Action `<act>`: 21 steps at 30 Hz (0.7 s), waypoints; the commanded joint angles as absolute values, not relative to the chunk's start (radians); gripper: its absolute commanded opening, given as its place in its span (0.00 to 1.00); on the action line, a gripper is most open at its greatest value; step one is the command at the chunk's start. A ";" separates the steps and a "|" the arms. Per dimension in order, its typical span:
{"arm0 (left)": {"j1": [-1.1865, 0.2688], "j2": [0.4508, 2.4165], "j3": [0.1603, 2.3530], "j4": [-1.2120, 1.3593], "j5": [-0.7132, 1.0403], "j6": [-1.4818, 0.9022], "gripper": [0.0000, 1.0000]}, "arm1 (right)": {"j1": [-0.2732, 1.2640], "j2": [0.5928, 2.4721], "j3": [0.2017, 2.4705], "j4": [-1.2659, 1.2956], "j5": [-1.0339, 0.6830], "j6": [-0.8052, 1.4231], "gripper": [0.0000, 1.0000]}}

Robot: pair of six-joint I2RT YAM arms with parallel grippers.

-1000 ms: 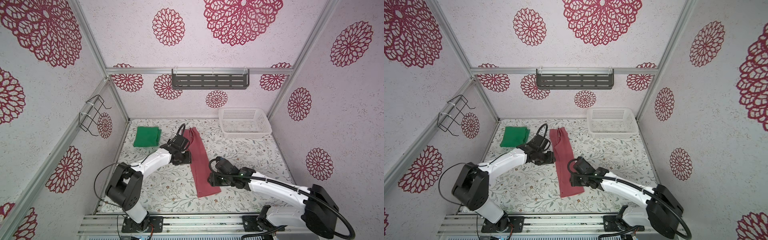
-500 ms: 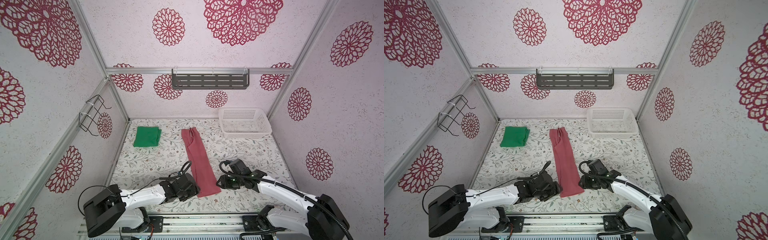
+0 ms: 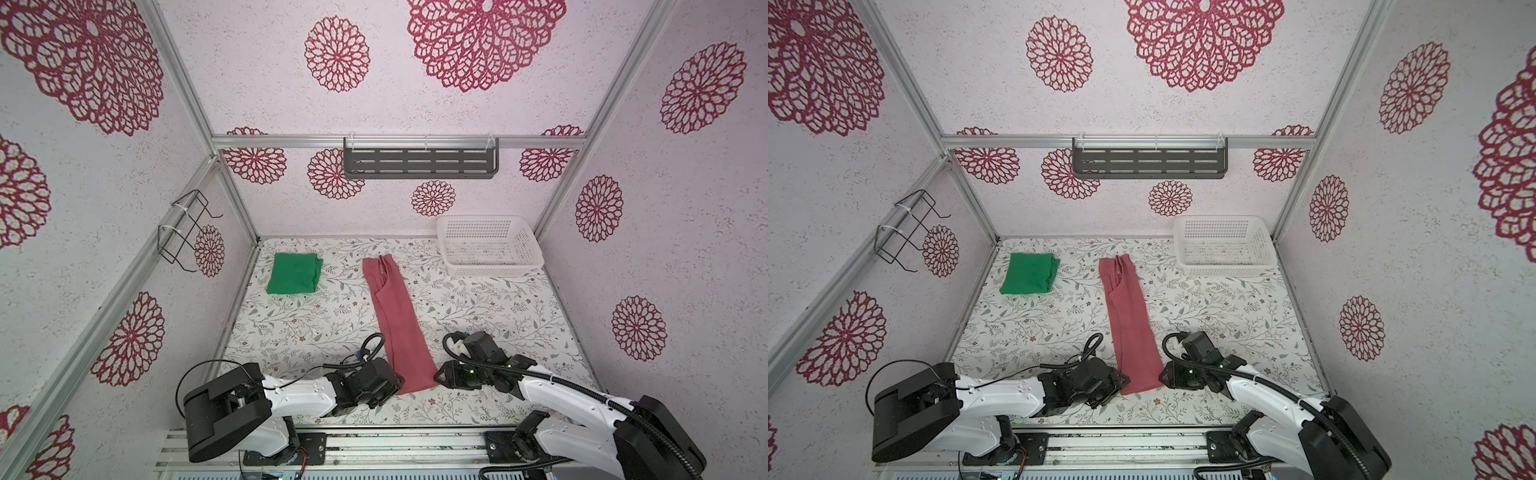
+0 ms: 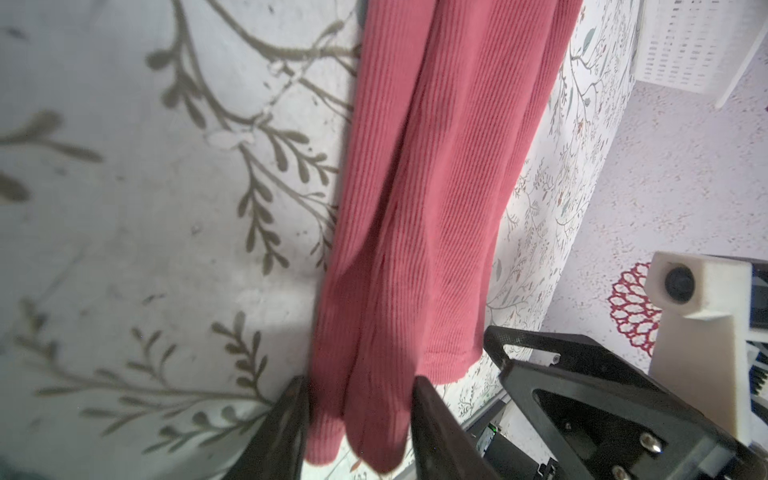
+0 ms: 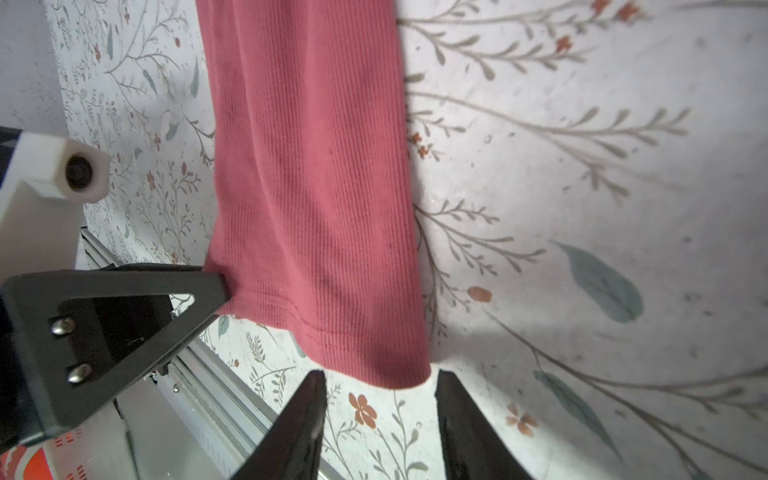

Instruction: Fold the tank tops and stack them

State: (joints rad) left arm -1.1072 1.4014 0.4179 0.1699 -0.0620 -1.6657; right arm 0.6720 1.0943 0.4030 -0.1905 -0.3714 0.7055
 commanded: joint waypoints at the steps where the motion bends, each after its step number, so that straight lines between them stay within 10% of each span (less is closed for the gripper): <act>1: -1.129 1.399 0.407 0.072 -0.092 -1.695 0.39 | 0.667 1.114 0.406 -0.151 -0.378 0.714 0.46; 8: -1.129 1.379 0.377 0.065 -0.102 -1.712 0.14 | 0.672 1.171 0.400 -0.106 -0.366 0.716 0.44; 13: -1.130 1.341 0.351 0.061 -0.114 -1.719 0.00 | 0.729 1.151 0.381 -0.068 -0.350 0.774 0.24; 21: -1.140 1.144 0.345 -0.169 -0.140 -1.685 0.00 | 0.873 1.086 0.344 -0.056 -0.275 0.902 0.03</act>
